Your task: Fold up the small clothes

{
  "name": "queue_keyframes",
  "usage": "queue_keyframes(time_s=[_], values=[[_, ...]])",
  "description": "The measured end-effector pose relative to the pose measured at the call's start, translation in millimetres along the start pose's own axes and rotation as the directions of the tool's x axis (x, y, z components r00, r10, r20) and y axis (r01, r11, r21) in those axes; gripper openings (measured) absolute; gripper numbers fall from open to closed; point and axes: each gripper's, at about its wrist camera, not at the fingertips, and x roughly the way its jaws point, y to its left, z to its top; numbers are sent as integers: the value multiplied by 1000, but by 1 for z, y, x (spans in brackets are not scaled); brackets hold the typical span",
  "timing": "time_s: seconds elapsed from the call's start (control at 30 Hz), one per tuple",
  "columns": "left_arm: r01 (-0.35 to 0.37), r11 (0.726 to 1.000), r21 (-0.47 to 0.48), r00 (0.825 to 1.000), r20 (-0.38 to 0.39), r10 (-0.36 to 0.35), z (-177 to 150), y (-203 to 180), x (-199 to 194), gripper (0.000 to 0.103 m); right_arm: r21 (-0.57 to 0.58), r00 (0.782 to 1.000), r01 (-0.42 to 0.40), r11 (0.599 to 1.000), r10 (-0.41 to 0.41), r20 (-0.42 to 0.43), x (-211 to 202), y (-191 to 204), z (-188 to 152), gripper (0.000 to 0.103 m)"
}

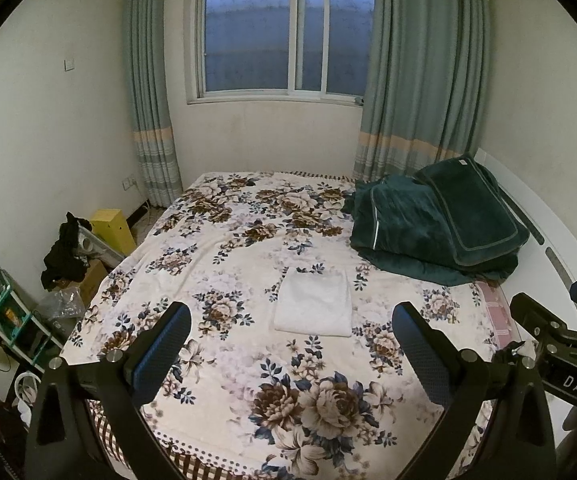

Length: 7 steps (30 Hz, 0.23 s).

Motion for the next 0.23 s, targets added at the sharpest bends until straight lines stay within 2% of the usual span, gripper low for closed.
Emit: queue_keyframes(time_s=[0.23], values=[[0, 1000, -5, 1000, 13, 0, 9, -4, -1, 103, -2, 1000, -1, 1000, 1, -3, 0, 0, 0, 103]])
